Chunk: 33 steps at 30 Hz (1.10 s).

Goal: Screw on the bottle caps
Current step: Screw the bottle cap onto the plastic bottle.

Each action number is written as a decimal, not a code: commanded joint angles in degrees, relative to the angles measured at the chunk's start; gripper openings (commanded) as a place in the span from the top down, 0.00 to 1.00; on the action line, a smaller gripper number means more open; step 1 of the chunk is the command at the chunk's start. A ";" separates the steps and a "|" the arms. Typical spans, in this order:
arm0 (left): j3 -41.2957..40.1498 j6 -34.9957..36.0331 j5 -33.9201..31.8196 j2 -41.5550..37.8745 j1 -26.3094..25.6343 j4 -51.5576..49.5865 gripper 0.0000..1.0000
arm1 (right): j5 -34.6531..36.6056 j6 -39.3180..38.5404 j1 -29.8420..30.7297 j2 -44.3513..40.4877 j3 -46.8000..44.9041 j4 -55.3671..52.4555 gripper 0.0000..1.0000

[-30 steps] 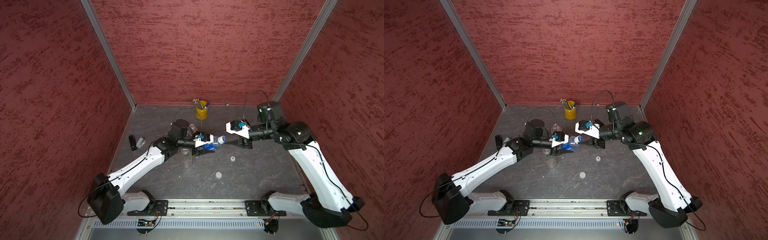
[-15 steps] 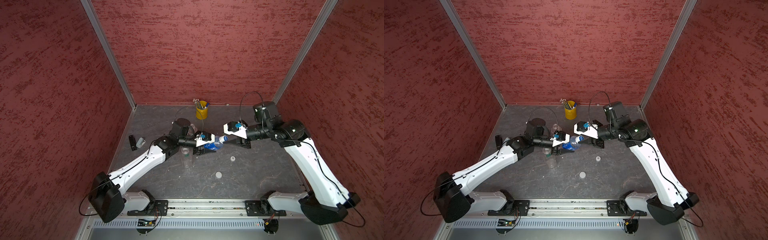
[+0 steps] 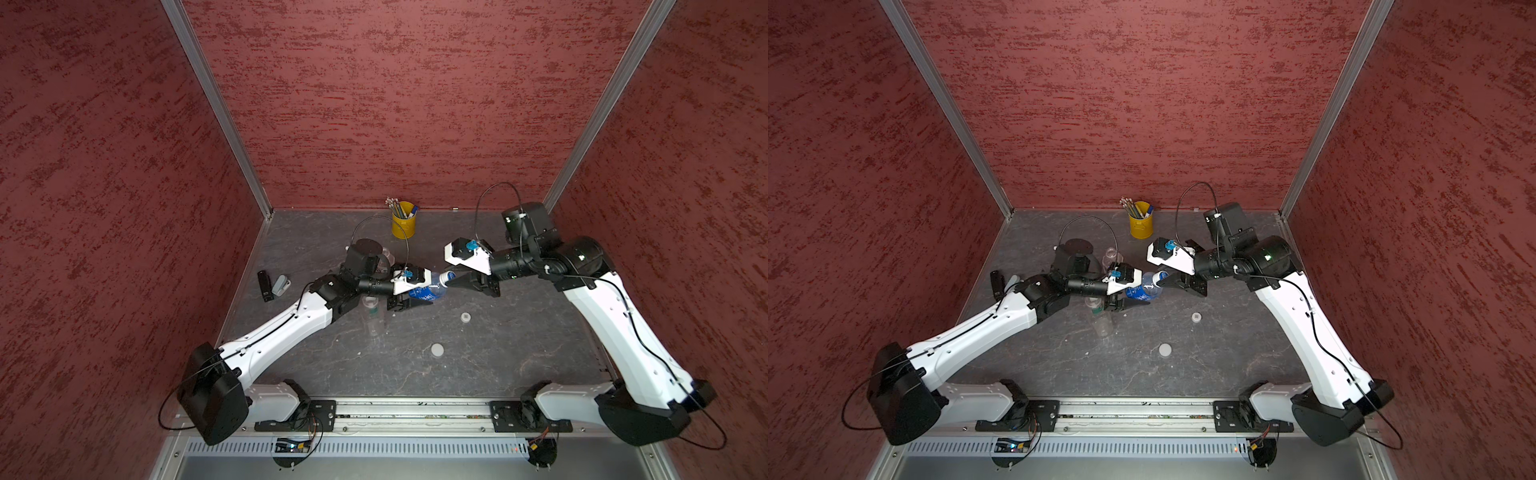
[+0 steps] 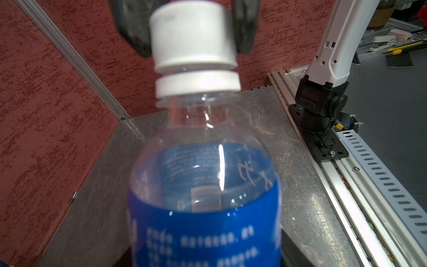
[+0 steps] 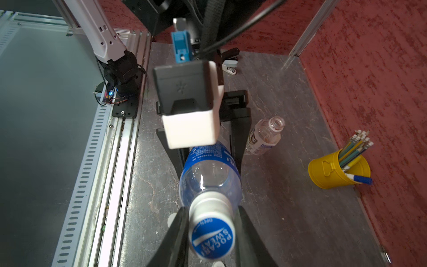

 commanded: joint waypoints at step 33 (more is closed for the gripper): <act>-5.19 6.46 -12.74 -3.10 -5.17 6.35 0.46 | 14.01 34.35 0.06 -18.02 -20.11 27.10 0.27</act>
